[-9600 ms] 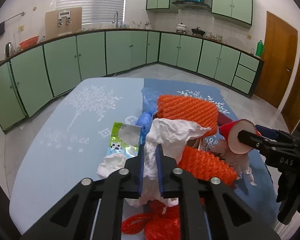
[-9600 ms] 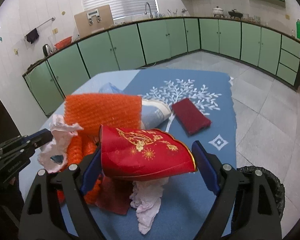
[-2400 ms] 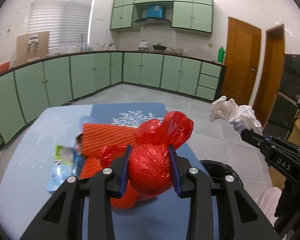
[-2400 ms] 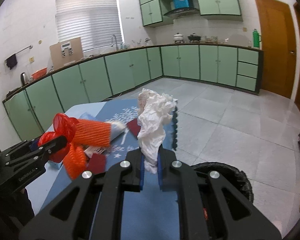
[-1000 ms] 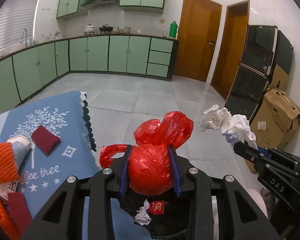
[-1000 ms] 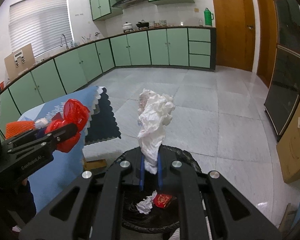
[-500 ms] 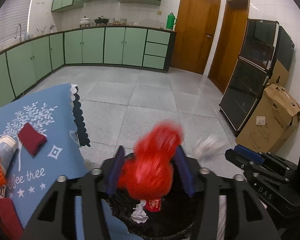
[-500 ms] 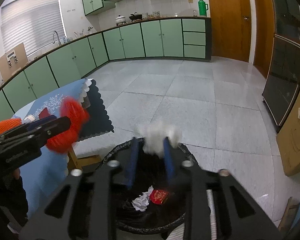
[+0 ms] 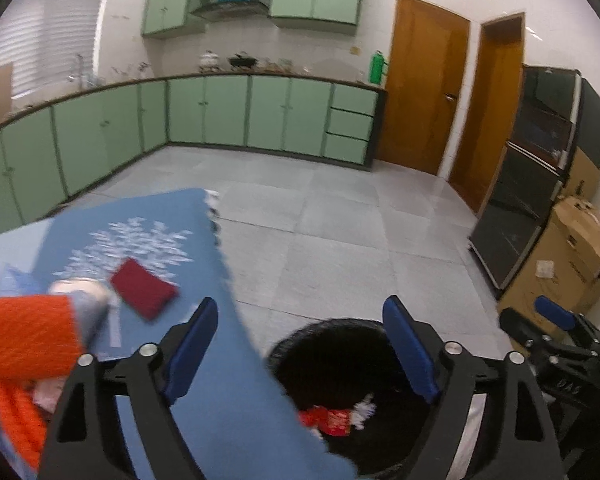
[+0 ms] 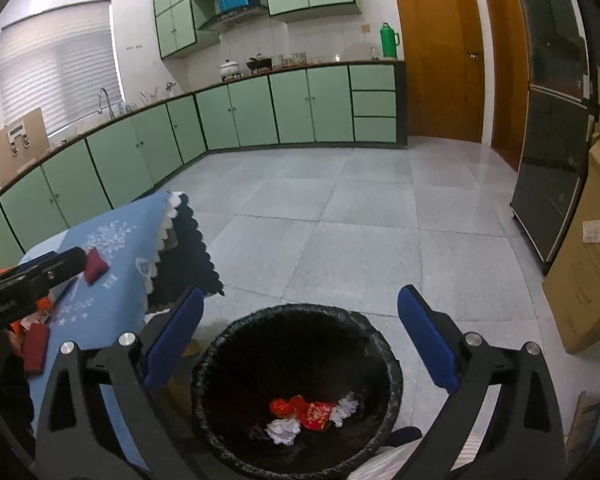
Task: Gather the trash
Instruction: 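Move both tools back over the table toward the remaining trash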
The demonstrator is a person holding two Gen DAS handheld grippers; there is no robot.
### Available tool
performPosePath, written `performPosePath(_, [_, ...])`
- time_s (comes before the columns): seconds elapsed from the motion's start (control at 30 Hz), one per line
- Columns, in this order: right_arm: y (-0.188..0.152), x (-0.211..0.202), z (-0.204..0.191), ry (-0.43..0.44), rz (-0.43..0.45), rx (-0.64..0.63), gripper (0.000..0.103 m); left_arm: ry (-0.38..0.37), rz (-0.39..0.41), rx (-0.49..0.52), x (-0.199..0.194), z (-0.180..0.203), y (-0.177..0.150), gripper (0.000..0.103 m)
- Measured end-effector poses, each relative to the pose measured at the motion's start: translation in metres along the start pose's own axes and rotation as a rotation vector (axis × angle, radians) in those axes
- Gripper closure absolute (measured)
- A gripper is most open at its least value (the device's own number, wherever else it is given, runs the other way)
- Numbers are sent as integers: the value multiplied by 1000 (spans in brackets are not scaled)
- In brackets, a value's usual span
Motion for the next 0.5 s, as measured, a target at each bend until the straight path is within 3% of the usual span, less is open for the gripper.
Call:
performPosePath(0.2, [14, -9, -33, 58, 36, -35, 7, 94, 82, -25, -41, -38, 12, 16])
performPosePath(0.5, [33, -10, -104, 184, 64, -108, 7, 261, 156, -82, -101, -110, 4, 16])
Point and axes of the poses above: each gripper's, at about its wrist camera, not at the fingertips, and x roughly the way its jaws point, z to its right, y to its top, the point moved 1 cm from there along x, roughly the way its jaws point, and after that the axes turned 14 degrees about -x, right-handed, at the moved point
